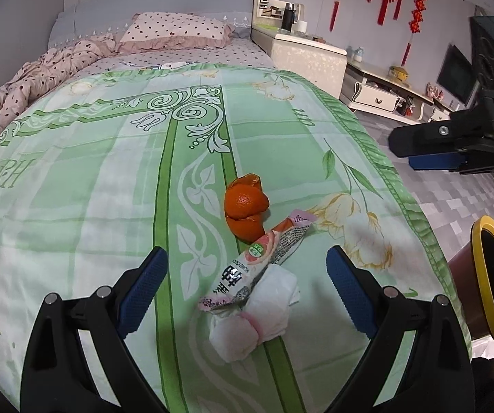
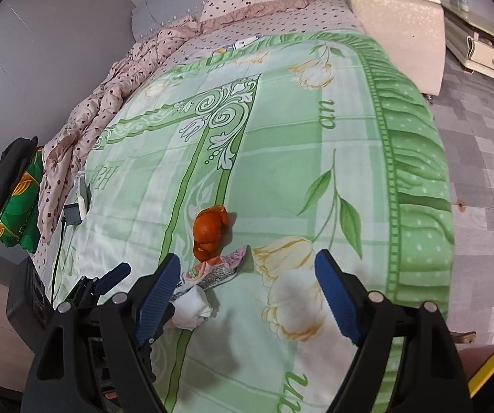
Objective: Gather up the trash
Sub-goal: 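Move both open tools back over the orange peel and snack wrapper, then grasp the pink snack wrapper and tissue with the left tool while the right tool grasps the orange peel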
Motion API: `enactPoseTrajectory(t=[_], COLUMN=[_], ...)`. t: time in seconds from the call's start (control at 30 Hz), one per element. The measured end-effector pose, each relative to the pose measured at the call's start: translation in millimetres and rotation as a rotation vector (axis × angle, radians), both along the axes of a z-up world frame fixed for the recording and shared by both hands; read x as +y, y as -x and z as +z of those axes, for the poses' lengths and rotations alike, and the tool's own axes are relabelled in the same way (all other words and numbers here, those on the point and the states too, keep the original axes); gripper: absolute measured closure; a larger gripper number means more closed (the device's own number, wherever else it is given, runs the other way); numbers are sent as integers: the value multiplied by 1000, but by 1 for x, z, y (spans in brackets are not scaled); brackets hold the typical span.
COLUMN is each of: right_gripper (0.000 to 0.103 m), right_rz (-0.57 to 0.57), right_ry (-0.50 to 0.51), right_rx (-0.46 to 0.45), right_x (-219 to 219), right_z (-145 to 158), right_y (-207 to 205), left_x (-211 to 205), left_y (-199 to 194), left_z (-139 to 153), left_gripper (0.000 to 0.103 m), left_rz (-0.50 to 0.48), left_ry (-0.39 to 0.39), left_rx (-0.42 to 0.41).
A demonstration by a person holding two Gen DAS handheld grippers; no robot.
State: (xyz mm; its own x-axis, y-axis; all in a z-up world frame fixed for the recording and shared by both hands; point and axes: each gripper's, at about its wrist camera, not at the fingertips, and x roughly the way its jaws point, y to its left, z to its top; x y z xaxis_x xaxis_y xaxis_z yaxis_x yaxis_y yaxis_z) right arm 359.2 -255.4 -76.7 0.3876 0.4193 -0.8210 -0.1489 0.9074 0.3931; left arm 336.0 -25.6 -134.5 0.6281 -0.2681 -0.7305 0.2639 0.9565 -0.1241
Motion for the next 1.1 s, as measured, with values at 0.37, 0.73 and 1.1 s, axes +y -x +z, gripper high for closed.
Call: enactPoseTrajectory(t=[0.37,0.73,1.1], right_gripper=[26,26,30], right_rz=[81,119,119], right_ry=[-32,7,61], right_rx=[147,204,217], right_x=[53,77,92], right_z=[-50,-77,-96], right_y=[-57,-74,-87], left_x=[2,9,-7], left_y=[-27,-31,-36], left_z=[-30,-53,-65], left_gripper=[14,14,45], left_rz=[-85,-103,-151], left_ry=[30,76,113], left_rx=[37,70,98])
